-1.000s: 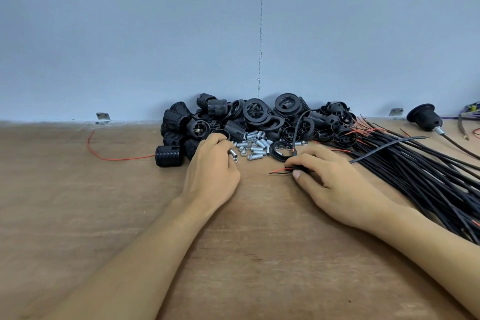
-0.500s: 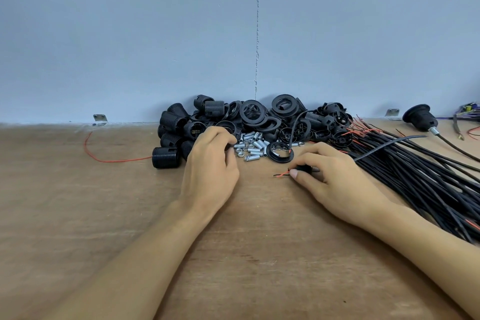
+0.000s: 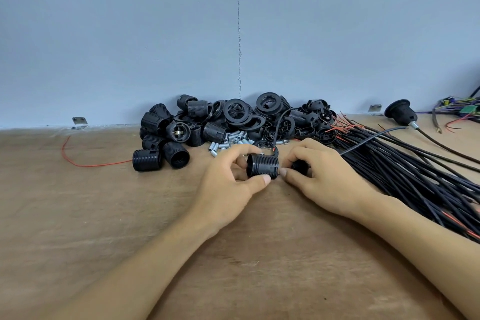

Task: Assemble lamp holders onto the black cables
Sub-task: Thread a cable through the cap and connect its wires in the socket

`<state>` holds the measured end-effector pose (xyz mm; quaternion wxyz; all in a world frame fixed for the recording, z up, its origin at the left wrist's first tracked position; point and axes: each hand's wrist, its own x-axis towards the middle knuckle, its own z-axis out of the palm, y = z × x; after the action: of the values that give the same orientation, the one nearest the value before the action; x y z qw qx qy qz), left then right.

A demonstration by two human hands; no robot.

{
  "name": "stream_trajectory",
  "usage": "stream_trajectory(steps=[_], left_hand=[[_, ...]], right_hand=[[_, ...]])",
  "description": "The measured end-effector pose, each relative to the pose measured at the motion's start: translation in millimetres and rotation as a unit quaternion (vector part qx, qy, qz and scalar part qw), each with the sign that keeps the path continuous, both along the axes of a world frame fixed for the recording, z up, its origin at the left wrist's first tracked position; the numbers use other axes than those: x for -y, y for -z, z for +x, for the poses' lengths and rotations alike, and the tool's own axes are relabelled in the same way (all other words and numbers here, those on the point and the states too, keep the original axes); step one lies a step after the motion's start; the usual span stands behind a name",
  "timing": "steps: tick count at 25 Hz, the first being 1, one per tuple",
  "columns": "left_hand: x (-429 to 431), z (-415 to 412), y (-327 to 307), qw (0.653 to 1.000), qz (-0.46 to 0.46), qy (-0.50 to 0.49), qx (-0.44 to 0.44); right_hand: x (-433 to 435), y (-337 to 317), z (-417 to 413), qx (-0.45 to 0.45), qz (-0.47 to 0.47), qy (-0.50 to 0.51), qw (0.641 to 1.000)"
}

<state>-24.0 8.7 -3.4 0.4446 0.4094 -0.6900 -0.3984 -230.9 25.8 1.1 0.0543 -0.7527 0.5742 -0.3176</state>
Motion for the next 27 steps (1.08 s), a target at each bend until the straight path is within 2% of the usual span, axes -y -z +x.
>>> stream_trajectory(steps=[6,12,19,22,24,27], left_hand=[[2.1,2.3,1.4,0.999,0.035,-0.037,-0.013],[4.0,8.0,-0.4,0.998,-0.048,-0.015,0.043],[5.7,6.4,4.2,0.994,-0.078,-0.019,0.073],[4.3,6.3,5.0,0.982,-0.135,-0.05,0.122],[3.8,6.0,3.8,0.966,-0.19,-0.051,0.171],[5.1,5.6,3.1,0.952,-0.2,-0.035,0.227]], right_hand=[[0.2,-2.5,1.6,0.019,-0.02,0.0,1.0],[-2.2,-6.0,0.7,0.005,0.028,-0.036,0.999],[-2.0,-5.6,-0.8,-0.017,0.044,-0.052,0.998],[-4.0,-7.4,2.9,0.022,0.026,-0.05,0.998],[-6.0,-9.2,5.3,0.083,0.017,-0.044,0.995],[-8.8,-11.5,8.1,0.122,0.025,-0.051,0.991]])
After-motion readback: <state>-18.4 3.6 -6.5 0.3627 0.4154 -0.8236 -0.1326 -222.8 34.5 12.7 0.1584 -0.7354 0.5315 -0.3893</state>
